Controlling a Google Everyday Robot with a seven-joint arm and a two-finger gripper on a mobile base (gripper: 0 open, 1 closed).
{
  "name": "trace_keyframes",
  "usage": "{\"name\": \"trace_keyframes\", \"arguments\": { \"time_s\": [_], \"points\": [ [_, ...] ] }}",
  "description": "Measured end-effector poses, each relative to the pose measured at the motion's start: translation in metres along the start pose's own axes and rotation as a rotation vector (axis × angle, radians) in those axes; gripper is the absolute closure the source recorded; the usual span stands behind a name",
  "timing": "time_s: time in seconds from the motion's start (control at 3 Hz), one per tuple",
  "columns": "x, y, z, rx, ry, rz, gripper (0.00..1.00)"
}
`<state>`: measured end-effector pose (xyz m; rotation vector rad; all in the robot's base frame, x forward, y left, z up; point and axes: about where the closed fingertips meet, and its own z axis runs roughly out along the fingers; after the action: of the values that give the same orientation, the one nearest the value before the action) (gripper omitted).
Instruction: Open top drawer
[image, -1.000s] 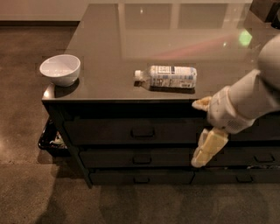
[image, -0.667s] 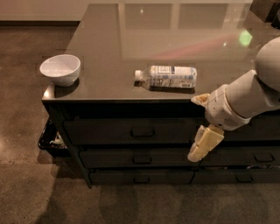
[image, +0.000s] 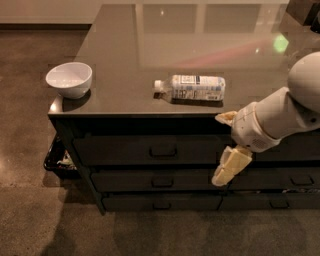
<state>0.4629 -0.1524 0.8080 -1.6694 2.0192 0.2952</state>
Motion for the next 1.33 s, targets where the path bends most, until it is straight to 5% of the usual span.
{"name": "trace_keyframes", "arguments": {
  "time_s": [0.33, 0.67, 1.33],
  "points": [
    [0.006, -0.005, 0.048, -0.016, -0.086, -0.032, 0.00],
    [0.000, -0.022, 0.096, 0.034, -0.171, -0.099, 0.00],
    [0.002, -0.024, 0.114, 0.017, -0.179, -0.118, 0.00]
  ]
}}
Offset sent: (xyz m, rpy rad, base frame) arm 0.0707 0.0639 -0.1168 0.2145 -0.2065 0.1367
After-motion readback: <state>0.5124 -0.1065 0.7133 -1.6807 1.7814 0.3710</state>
